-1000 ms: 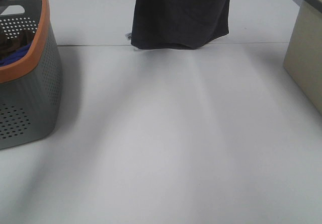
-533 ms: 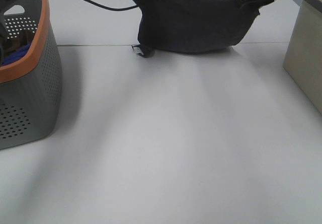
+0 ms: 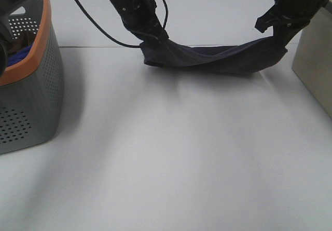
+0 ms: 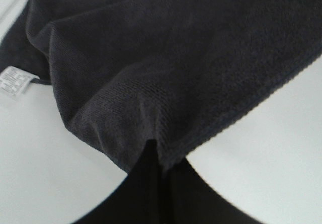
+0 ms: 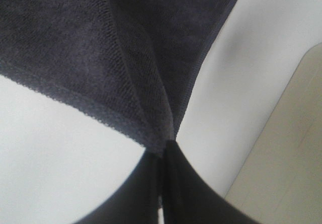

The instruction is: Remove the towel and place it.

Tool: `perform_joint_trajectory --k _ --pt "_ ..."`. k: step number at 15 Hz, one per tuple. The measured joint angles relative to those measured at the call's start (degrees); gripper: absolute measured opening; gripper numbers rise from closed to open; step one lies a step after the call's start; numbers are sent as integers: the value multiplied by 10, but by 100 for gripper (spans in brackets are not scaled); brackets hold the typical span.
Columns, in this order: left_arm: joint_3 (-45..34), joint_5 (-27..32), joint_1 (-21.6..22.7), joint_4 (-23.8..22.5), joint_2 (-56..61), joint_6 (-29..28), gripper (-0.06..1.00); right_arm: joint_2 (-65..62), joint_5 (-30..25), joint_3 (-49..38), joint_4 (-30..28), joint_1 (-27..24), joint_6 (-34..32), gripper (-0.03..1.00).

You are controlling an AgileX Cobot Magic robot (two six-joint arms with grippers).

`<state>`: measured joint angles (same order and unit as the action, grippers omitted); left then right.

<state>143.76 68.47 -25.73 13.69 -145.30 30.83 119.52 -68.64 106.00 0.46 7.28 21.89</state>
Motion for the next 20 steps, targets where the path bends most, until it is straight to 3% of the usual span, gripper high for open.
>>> perform_joint_trajectory --k 5,7,8,12,20 --pt "-15 11 0 25 -6 -34 0 -1 -8 -5 0 0 -1 0" --pt "-72 9 -2 21 18 -43 0 -1 -9 -49 0 0 -5 0" --pt "-168 9 -2 3 65 -44 0 -5 -9 -96 0 0 -10 0" --pt "-328 9 -29 2 151 -35 0 -22 -9 -156 4 1 -14 0" --pt "-434 5 -50 2 162 -21 0 -48 -7 -285 15 2 -30 0"
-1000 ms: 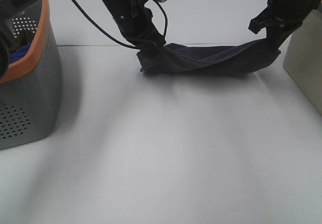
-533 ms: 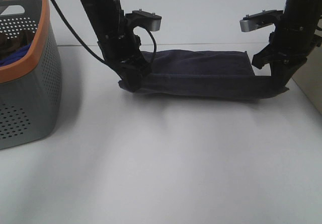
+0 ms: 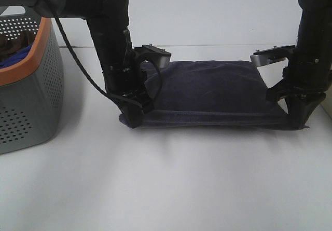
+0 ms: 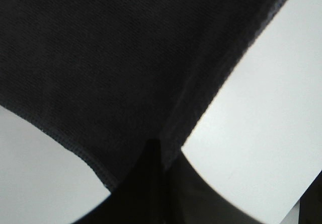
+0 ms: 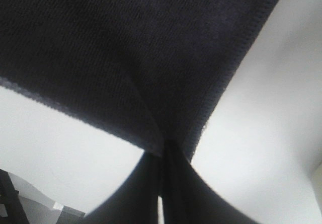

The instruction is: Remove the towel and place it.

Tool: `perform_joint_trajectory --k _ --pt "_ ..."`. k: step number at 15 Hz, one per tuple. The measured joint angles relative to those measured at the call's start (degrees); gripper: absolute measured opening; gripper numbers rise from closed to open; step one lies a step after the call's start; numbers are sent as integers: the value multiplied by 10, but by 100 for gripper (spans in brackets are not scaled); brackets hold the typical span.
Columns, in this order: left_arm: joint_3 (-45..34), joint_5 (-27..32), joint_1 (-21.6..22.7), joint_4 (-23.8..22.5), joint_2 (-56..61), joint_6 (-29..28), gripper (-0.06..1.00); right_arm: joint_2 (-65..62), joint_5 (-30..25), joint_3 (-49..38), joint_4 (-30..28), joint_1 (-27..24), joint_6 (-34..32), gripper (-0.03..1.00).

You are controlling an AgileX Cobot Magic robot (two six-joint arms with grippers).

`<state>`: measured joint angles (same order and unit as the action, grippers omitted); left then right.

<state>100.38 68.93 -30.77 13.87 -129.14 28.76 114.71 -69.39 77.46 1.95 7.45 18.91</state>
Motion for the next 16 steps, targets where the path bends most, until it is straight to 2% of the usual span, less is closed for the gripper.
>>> perform_joint_trajectory --k 7,9,10,14,16 --pt "-32 -2 -3 -2 0 0 0 -2 1 -36 18 0 0 0" --pt "-32 1 -3 -5 0 0 2 -2 1 -37 17 0 0 9" --pt "-32 1 -2 0 0 0 13 -2 0 -37 11 0 -5 23" --pt "-33 3 -2 2 0 -30 49 -2 0 -37 6 0 -62 53" --pt "-33 3 -2 -1 0 -48 63 -2 0 -37 6 0 -84 63"
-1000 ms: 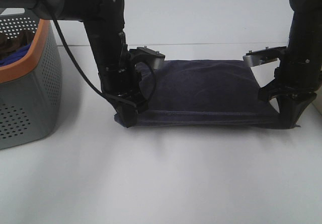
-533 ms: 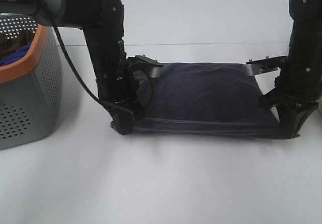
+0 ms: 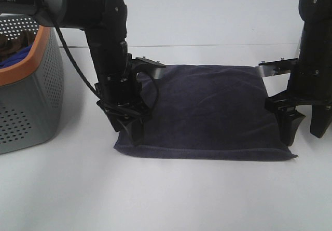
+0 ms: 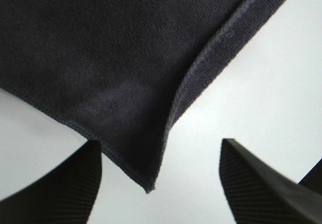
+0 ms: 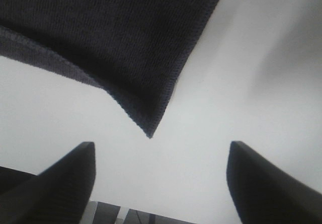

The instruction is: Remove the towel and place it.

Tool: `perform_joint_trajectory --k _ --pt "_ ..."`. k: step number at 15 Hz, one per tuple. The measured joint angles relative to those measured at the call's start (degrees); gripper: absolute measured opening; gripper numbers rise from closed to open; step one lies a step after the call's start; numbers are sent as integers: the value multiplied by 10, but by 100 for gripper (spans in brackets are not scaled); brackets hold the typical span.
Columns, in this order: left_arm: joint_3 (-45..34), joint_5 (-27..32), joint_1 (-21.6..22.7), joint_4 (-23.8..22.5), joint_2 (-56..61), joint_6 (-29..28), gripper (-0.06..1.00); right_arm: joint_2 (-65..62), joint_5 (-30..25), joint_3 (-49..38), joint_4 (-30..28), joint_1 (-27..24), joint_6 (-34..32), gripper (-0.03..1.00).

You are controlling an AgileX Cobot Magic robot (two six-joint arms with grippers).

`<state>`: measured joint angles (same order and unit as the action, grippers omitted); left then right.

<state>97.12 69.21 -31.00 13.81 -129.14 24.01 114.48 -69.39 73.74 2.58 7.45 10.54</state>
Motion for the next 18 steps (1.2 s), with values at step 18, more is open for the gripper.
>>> perform_joint_trajectory --k 18 --pt "201 3 32 -97 117 -205 89 -213 -3 219 22 0 -117 87"
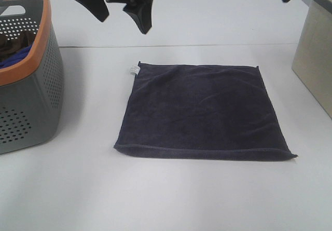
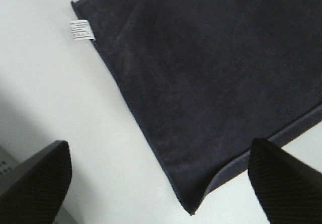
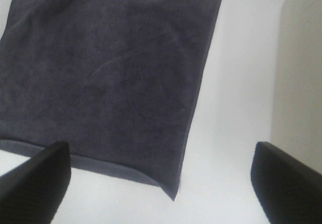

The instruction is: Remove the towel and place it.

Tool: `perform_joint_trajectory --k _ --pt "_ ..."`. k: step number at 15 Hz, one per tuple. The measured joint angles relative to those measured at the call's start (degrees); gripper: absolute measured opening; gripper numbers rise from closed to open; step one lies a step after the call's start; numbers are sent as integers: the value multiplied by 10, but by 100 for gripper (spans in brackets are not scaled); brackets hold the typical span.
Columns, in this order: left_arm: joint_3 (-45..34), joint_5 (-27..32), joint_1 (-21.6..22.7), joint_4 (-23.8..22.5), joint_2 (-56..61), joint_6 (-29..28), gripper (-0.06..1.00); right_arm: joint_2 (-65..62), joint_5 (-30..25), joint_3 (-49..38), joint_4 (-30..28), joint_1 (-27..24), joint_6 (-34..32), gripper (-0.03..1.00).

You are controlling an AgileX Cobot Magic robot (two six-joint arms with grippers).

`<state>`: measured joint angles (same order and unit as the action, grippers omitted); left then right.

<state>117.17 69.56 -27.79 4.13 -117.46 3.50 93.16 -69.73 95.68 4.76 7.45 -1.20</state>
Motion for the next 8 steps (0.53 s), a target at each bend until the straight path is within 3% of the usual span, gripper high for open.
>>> perform_joint_trajectory --k 4,6,8 --pt "-1 0 84 -6 40 -5 89 -36 -1 23 -118 -5 -57 87" --pt "-27 0 136 -13 83 -10 89 -54 -1 23 -119 -49 -58 86" --pt "-84 0 195 -33 133 -19 89 -68 0 21 -71 -120 -57 82"
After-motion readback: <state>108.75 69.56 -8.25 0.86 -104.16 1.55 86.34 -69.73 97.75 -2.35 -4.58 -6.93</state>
